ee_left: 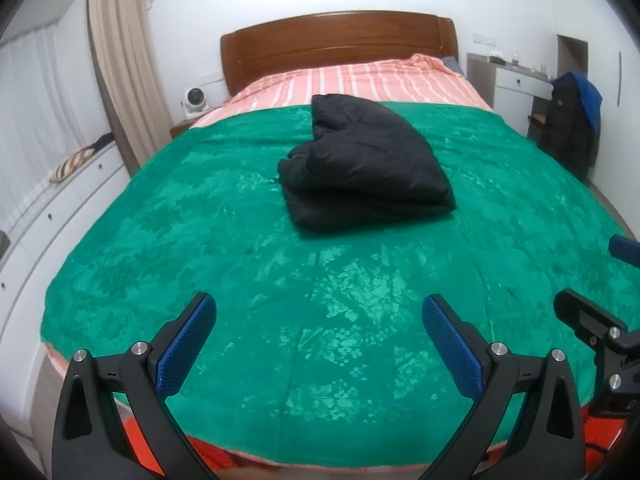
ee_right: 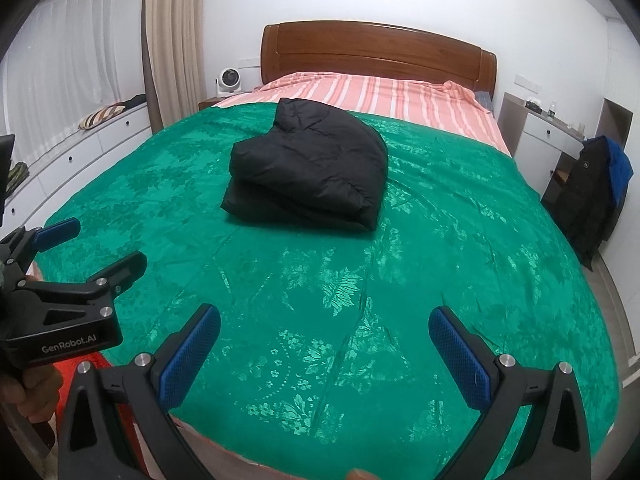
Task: Fold large clothes
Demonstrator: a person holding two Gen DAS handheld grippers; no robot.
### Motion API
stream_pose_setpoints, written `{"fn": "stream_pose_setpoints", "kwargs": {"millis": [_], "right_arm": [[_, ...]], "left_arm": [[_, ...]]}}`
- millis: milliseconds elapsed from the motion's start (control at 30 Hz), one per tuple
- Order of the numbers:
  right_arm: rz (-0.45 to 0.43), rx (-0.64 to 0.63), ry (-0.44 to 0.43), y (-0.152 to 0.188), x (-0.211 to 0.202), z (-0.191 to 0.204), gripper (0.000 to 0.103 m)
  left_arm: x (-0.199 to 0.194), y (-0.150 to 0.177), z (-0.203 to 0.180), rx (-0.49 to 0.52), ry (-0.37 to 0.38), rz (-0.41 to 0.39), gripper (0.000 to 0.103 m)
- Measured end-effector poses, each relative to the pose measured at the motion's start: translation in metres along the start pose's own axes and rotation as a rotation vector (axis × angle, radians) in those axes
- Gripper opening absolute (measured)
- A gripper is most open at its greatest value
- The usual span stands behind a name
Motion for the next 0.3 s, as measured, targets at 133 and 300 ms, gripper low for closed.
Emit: {"fn": "stream_pose_setpoints", "kwargs": {"millis": [133, 300], "right_arm": [[0.001, 0.003, 0.001, 0.0011, 0.0001, -0.0019, 0.103], [0.004, 0.010, -0.001, 0.0029, -0.0006, -0.0038, 0.103]], "left_arm": [[0.0005, 0.0021, -0.0001, -0.005, -0.005, 0.002, 0.103], [-0.0014, 0.0024, 0.0007, -0.013, -0.007, -0.006, 0.103]]}}
Point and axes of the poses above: each gripper's, at about its wrist camera, not at the fingertips, and x roughly the way its jaws point, z to its left, y to its underside, the point moved 9 cm from there along x, roughly the way its jaws point, and after that the axes turned 3 degrees about -z, right-handed, at the moved point
